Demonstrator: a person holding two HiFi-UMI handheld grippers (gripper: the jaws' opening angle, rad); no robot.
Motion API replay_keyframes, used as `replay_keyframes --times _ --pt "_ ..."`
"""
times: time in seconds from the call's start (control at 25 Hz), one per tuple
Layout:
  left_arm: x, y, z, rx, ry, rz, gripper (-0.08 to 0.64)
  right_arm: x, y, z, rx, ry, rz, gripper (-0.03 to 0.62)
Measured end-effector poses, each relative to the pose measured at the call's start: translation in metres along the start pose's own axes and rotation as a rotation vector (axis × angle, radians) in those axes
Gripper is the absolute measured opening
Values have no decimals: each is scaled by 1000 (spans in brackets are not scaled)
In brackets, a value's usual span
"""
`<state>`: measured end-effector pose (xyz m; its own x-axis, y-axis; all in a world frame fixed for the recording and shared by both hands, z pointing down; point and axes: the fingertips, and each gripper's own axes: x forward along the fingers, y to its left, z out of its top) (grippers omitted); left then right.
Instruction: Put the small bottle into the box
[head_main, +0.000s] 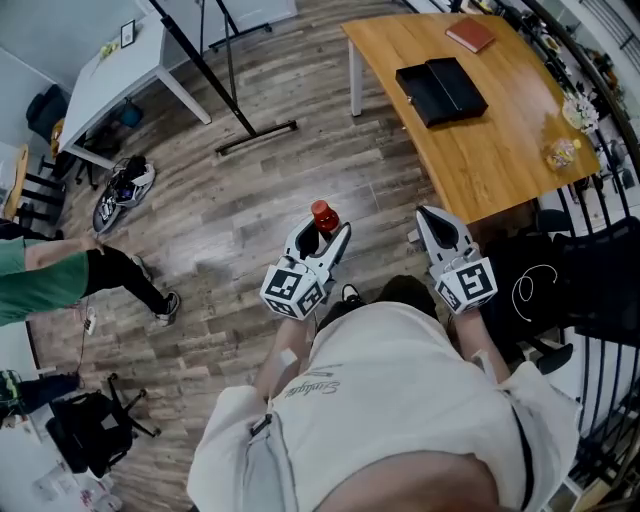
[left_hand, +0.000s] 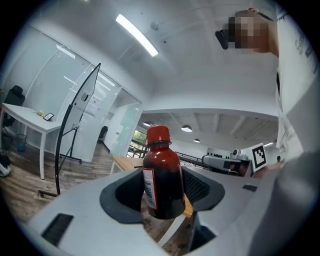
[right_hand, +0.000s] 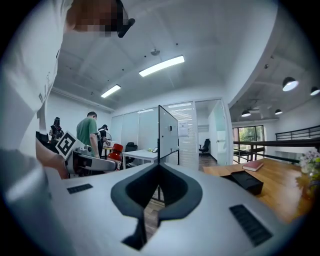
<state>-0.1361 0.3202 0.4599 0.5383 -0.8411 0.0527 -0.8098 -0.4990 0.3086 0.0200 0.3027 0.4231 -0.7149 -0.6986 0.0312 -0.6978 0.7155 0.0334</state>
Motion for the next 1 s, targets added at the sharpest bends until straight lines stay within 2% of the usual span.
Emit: replay_keyframes --times 0.24,0.52,0.6,0.72,1.0 --pt "-2 27 -15 -48 32 9 233 11 5 -21 -8 72 -13 -8" --pt "16 66 -22 -80 65 44 233 57 -10 -24 -35 71 26 -7" --pt "27 77 -19 -88 75 44 233 75 -22 -27 -49 64 30 -6" --pt "43 95 -11 -104 86 46 233 102 -49 -34 -11 61 14 -7" --pt "98 133 14 -65 140 36 233 162 -107 -28 26 10 -19 -7"
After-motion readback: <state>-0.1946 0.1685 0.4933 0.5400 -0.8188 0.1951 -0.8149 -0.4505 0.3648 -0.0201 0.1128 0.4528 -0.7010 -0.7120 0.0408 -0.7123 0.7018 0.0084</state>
